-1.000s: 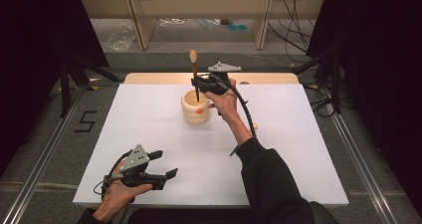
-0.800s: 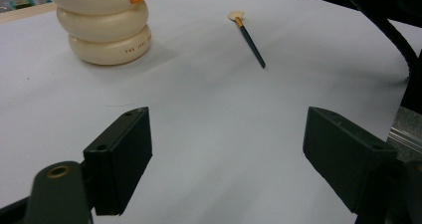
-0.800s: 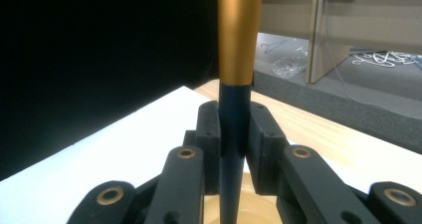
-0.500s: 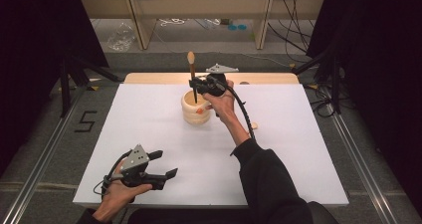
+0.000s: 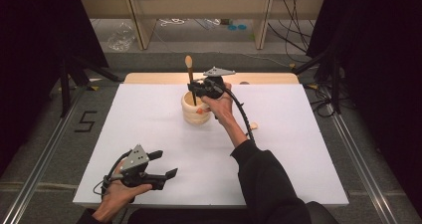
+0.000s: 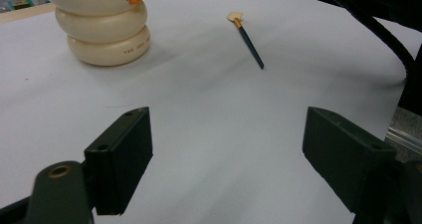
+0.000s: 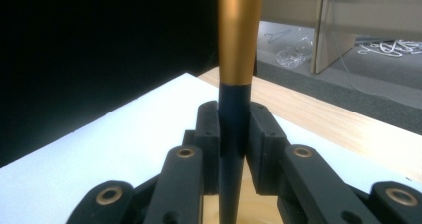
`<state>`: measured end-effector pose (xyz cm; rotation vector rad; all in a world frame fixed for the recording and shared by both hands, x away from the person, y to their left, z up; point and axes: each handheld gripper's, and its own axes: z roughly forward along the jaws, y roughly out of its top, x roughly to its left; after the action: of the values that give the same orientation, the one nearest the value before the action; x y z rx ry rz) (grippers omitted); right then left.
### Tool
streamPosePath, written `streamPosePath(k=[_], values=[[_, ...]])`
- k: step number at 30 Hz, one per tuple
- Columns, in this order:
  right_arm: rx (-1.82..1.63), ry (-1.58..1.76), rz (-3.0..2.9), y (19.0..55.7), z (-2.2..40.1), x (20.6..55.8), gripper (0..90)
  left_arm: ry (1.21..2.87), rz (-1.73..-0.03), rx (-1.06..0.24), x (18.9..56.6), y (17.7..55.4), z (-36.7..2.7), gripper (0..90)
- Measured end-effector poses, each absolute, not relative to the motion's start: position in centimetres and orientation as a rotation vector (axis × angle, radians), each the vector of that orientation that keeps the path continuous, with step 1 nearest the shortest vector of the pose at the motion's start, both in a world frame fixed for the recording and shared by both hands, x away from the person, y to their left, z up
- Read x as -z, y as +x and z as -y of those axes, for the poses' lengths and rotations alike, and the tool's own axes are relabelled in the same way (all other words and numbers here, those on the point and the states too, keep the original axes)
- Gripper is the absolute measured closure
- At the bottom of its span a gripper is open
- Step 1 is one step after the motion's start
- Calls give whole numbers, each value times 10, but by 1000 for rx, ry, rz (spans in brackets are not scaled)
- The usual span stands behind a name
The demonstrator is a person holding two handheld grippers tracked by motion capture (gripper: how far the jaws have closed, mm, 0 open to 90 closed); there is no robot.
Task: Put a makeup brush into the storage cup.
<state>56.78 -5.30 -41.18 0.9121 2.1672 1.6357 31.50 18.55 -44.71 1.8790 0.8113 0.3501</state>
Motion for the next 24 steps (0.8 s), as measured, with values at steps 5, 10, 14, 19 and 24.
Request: streamPosePath(k=[5, 10, 14, 19, 24], values=[[-1636, 979, -2162, 567, 54, 410, 585, 1892, -785, -360, 447, 316, -186, 195], [-1611, 1030, -2153, 563, 58, 405, 409, 1889, -786, -362, 446, 316, -187, 195], [-1596, 1002, -2161, 557, 66, 394, 373, 1890, -790, -362, 447, 316, -187, 195], [-1528, 991, -2180, 546, 75, 382, 346, 1890, -788, -363, 446, 316, -186, 195], [-1455, 966, -2177, 534, 85, 376, 323, 1889, -792, -364, 447, 316, -187, 196]])
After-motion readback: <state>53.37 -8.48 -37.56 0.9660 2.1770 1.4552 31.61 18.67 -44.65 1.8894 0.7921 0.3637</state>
